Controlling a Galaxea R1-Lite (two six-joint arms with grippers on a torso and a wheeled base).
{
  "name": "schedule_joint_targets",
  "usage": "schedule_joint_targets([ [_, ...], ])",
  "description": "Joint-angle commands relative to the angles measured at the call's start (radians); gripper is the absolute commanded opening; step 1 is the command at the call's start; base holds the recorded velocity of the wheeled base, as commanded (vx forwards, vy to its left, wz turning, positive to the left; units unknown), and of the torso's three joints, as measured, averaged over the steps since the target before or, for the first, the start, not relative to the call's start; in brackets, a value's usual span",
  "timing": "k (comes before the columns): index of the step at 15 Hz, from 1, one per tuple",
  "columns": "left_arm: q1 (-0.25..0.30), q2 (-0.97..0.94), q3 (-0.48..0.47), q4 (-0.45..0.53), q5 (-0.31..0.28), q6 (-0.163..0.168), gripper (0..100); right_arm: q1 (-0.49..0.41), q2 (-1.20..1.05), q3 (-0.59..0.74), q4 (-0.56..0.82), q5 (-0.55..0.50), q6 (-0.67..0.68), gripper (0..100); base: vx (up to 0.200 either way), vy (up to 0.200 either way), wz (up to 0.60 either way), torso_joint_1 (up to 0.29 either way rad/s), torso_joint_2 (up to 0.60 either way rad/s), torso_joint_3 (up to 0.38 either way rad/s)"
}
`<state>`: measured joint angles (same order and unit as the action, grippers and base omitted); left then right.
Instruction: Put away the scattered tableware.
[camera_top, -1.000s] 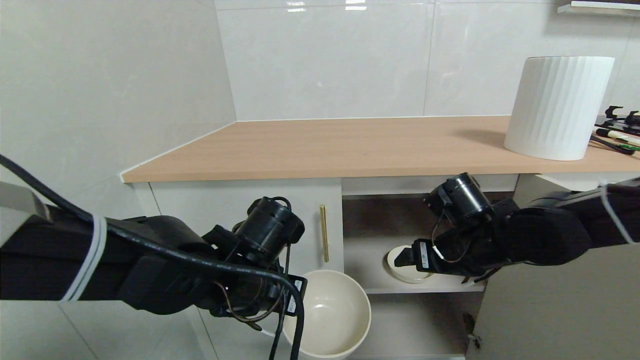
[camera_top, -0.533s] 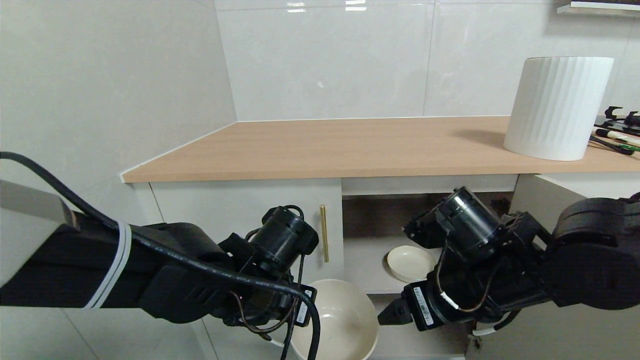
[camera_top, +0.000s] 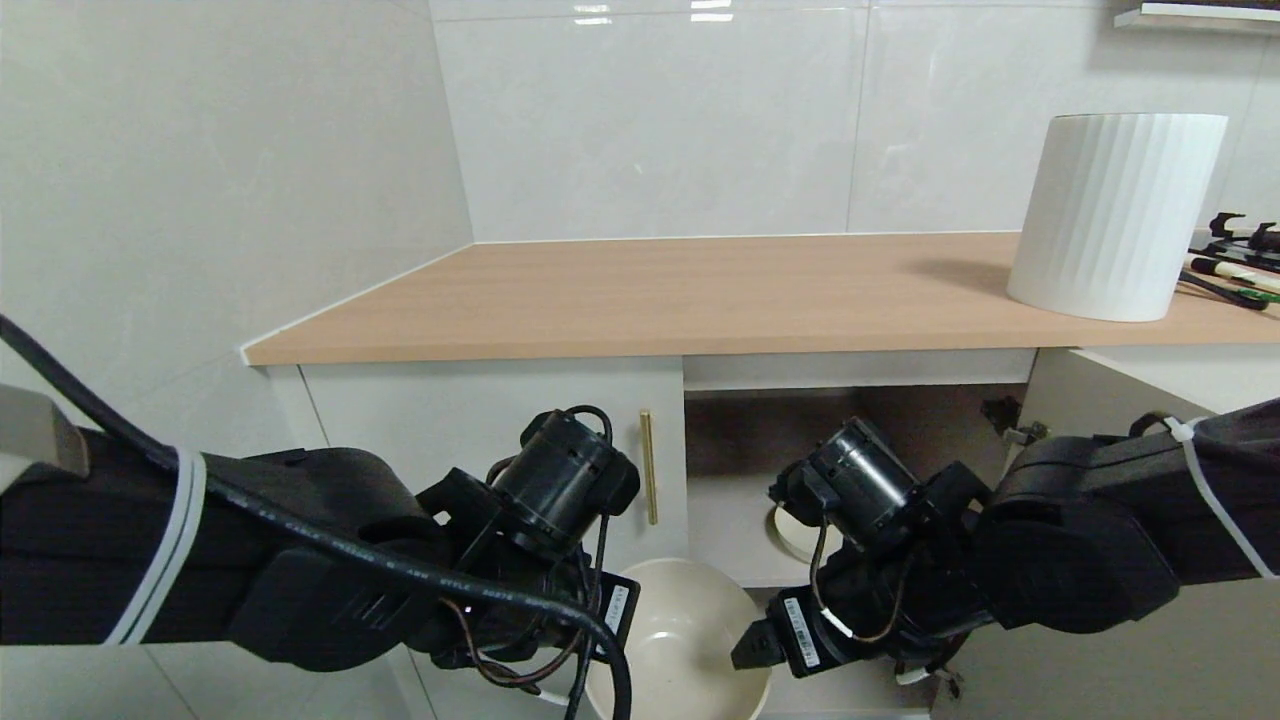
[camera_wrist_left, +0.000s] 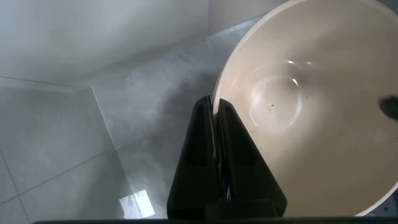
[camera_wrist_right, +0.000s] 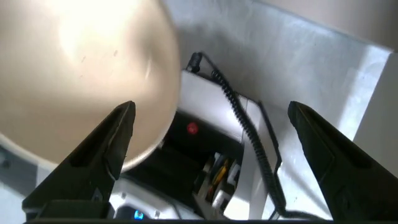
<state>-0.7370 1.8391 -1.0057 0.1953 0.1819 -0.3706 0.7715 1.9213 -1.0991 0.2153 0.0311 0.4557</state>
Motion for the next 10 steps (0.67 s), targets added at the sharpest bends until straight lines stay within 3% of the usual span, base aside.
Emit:
schedule_joint_targets([
  [1, -0.004, -0.006, 0.001, -0.001, 0.001, -0.001, 0, -0.003, 0.031, -0.007, -0.01, -0.011, 0.014, 100, 0.0, 0.0, 0.0, 0.0, 0.0, 0.0],
  [3, -0.007, -0.011, 0.001, -0.001, 0.001, -0.001, 0, -0.003, 0.044, -0.019, -0.022, -0.019, 0.054, 100, 0.0, 0.0, 0.0, 0.0, 0.0, 0.0],
  [4, -0.007, -0.011, 0.001, -0.001, 0.001, -0.001, 0, -0.003, 0.045, -0.021, -0.024, -0.02, 0.054, 0, 0.0, 0.0, 0.0, 0.0, 0.0, 0.0],
  [10, -0.008, -0.009, 0.001, 0.001, 0.001, -0.001, 0, -0.003, 0.039, -0.022, -0.027, -0.019, 0.067, 0, 0.0, 0.0, 0.0, 0.0, 0.0, 0.0],
])
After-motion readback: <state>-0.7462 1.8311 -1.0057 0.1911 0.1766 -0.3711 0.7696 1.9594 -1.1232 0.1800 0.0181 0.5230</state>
